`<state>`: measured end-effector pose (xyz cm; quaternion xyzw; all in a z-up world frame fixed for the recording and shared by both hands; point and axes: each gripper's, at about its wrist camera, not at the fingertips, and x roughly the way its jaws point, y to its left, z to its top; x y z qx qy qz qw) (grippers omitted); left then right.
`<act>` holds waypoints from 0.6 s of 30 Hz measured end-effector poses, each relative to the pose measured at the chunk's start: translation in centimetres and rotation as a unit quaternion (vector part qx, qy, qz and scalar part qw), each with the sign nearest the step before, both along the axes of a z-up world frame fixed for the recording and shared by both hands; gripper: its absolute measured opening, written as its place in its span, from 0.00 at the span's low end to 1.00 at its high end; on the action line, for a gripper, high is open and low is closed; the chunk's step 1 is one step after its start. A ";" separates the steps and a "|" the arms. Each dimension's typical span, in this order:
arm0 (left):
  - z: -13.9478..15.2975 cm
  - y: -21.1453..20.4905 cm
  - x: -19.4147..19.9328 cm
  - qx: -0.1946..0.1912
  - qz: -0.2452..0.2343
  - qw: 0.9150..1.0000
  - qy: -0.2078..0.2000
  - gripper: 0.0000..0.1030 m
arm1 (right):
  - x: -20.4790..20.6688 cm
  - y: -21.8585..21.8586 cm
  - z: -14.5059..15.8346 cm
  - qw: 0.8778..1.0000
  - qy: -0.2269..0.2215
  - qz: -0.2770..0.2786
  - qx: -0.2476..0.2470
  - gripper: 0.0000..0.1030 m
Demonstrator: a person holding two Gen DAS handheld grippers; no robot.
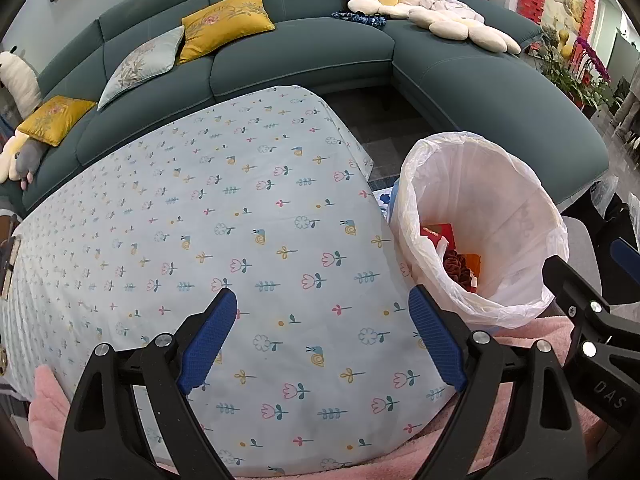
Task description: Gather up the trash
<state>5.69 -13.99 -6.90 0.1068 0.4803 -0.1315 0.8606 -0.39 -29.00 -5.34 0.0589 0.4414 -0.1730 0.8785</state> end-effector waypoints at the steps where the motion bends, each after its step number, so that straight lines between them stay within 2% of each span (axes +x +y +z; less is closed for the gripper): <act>1: 0.0 0.0 0.0 0.000 0.000 1.000 0.000 0.81 | -0.1 0.0 0.0 1.000 0.000 0.000 0.000 0.93; 18: 0.1 -0.1 -0.1 0.001 -0.004 1.000 -0.001 0.81 | -0.2 -0.2 0.0 1.000 0.000 0.000 0.000 0.93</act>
